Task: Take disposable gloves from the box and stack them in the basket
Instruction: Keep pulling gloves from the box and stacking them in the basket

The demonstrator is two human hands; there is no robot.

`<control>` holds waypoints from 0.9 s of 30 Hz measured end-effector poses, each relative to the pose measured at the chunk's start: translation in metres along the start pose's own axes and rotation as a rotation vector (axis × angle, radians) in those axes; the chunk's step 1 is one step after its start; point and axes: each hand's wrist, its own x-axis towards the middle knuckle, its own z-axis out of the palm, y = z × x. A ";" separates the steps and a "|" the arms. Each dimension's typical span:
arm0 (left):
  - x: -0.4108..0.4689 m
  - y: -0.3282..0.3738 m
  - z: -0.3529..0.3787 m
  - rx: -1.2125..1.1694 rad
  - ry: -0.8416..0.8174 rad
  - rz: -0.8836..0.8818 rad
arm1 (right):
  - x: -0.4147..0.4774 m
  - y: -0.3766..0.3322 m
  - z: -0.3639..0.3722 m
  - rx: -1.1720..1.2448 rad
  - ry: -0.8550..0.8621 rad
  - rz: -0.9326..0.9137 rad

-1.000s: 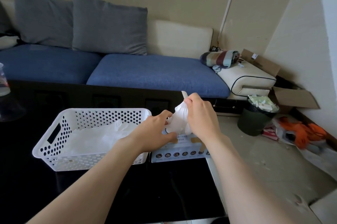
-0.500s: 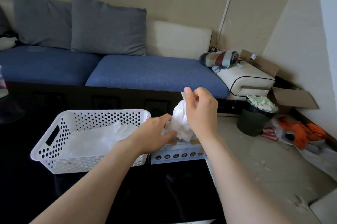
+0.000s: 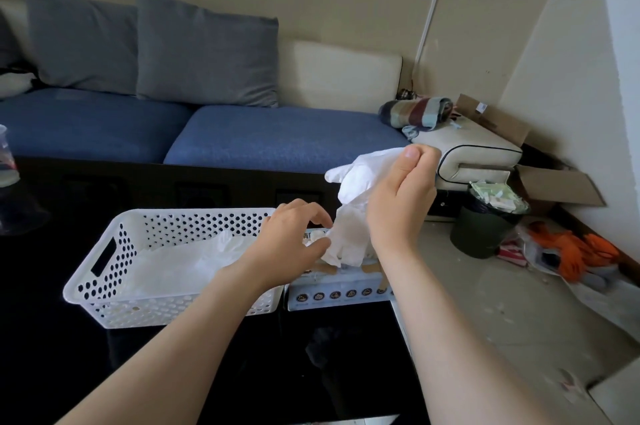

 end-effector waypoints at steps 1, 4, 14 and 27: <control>0.000 0.000 -0.002 -0.040 0.014 -0.016 | 0.000 -0.004 0.000 0.015 0.009 -0.010; -0.001 0.001 -0.010 -0.250 0.072 -0.090 | -0.001 -0.016 0.002 0.066 -0.012 0.008; -0.008 -0.004 -0.051 -1.124 0.068 -0.437 | -0.025 -0.037 0.031 0.232 -0.352 0.506; -0.025 -0.043 -0.083 -1.049 0.248 -0.361 | -0.045 -0.055 0.055 0.174 -0.651 0.833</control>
